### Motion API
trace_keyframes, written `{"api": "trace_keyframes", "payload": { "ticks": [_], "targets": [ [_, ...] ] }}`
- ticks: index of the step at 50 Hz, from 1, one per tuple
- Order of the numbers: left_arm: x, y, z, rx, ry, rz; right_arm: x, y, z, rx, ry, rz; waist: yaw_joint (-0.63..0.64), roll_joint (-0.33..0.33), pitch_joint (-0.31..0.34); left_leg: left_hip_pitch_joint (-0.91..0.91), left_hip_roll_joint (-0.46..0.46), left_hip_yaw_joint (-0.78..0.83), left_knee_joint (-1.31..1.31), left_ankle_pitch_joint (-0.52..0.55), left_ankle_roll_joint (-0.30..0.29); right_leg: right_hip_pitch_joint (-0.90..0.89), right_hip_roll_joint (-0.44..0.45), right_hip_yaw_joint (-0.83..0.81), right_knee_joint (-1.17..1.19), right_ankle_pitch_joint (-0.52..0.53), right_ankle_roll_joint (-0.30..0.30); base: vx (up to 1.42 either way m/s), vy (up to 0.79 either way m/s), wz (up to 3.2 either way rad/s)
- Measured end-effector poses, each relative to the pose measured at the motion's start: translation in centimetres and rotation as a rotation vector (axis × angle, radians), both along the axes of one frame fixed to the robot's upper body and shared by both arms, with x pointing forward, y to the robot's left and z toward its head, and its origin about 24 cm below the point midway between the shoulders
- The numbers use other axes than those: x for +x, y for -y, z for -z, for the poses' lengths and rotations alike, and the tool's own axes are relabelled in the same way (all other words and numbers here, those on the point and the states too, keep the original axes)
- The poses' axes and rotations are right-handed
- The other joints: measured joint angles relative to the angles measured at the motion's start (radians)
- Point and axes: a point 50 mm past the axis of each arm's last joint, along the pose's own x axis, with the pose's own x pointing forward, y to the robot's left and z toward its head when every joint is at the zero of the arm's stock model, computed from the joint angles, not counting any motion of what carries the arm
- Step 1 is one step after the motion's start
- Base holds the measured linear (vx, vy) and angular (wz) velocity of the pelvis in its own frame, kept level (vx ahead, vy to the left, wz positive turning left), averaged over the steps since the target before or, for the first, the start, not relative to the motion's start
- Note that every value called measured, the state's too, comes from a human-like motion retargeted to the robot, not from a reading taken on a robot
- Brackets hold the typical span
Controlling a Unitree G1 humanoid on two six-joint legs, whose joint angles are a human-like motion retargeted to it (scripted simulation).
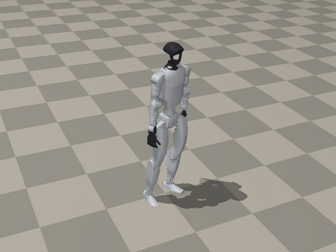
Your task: In place motions
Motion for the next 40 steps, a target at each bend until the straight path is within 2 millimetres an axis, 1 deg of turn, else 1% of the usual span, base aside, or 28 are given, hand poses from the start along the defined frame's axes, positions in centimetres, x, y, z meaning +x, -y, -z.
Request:
{"api": "trace_keyframes", "payload": {
  "ticks": [2, 5, 8, 10, 13, 16, 18, 21, 25, 29, 35, 40],
  "targets": [
    [0.0, 0.0, 0.0, 0.0, 0.001, -0.003, 1.4, 0.0, -0.1, -0.002, 0.084, 0.094, -0.003, 0.0, 0.001, 0.0, 0.0, 0.0, 0.0, 0.0, 0.0, 0.001, 0.0, 0.0, 0.0, 0.0, 0.0, 0.0, 0.0, 0.0],
    [-0.1, 0.1, 0.0, -0.001, -0.001, -0.008, 4.2, 0.1, -0.5, 0.0, 0.237, 0.255, -0.007, 0.002, 0.0, 0.0, 0.0, 0.0, 0.0, 0.0, 0.0, 0.001, 0.0, 0.0, 0.0, 0.0, 0.0, 0.0, 0.0, 0.0],
    [0.0, 0.1, 0.0, -0.003, 0.0, -0.01, 7.8, 0.5, -1.6, -0.012, 0.395, 0.411, -0.008, 0.006, 0.0, 0.0, 0.001, 0.002, 0.001, 0.0, 0.001, -0.001, 0.0, 0.001, 0.0, 0.001, 0.001, 0.0, 0.0, 0.0],
    [0.1, 0.1, 0.0, -0.004, 0.002, -0.01, 10.3, 1.1, -2.8, -0.038, 0.497, 0.467, -0.009, 0.008, 0.002, 0.001, 0.001, 0.003, 0.001, 0.0, 0.001, -0.001, 0.0, 0.003, 0.0, 0.001, 0.001, 0.0, 0.0, 0.0],
    [-0.1, 0.0, 0.0, -0.001, 0.001, -0.011, 14.1, 2.3, -5.5, -0.073, 0.683, 0.441, -0.013, 0.008, -0.003, 0.001, 0.0, 0.005, 0.0, 0.0, 0.001, -0.003, -0.001, 0.003, 0.0, 0.002, 0.001, 0.0, 0.0, 0.0],
    [-0.2, -0.1, 0.0, 0.002, -0.001, -0.015, 17.5, 3.6, -8.9, -0.121, 0.875, 0.374, -0.014, 0.007, -0.007, 0.0, -0.001, 0.006, -0.001, 0.0, 0.002, -0.004, -0.002, 0.002, 0.0, 0.002, 0.001, 0.0, 0.0, 0.0],
    [-0.2, -0.1, 0.0, 0.003, -0.002, -0.019, 19.3, 4.4, -11.5, -0.163, 1.006, 0.334, -0.014, 0.006, -0.01, -0.001, -0.002, 0.005, -0.001, 0.0, 0.002, -0.005, -0.003, 0.002, 0.0, 0.002, 0.002, 0.0, 0.0, 0.0],
    [-0.3, -0.1, 0.0, 0.003, -0.003, -0.023, 21.4, 5.4, -15.4, -0.232, 1.193, 0.297, -0.014, 0.005, -0.015, -0.002, -0.002, 0.004, -0.001, -0.001, 0.002, -0.005, -0.003, 0.0, -0.001, 0.002, 0.002, 0.0, 0.0, 0.0],
    [-0.3, -0.1, 0.0, 0.003, -0.003, -0.028, 23.1, 6.0, -20.3, -0.309, 1.426, 0.285, -0.014, 0.002, -0.023, -0.003, -0.003, 0.002, -0.001, -0.002, 0.002, -0.005, -0.004, -0.003, -0.001, 0.0, 0.002, 0.0, 0.0, 0.0],
    [-0.3, 0.0, 0.0, 0.001, -0.005, -0.034, 23.8, 6.2, -24.3, -0.345, 1.623, 0.311, -0.013, -0.004, -0.028, -0.003, -0.003, -0.003, -0.001, -0.003, 0.002, -0.002, -0.003, -0.007, -0.002, -0.002, 0.002, 0.0, 0.0, 0.0],
    [-0.4, 0.0, 0.0, -0.001, -0.008, -0.04, 23.8, 5.9, -29.6, -0.378, 1.896, 0.336, -0.013, -0.008, -0.032, -0.002, -0.002, -0.006, -0.001, -0.004, 0.001, 0.0, -0.001, -0.009, -0.002, -0.004, 0.002, 0.0, 0.0, 0.0],
    [-0.5, 0.0, 0.0, 0.0, -0.014, -0.042, 23.3, 5.7, -33.1, -0.443, 2.078, 0.295, -0.013, -0.01, -0.035, -0.001, 0.0, -0.004, -0.001, -0.006, 0.001, -0.001, 0.001, -0.006, -0.001, -0.005, 0.001, 0.0, 0.0, 0.0]
  ]
}}
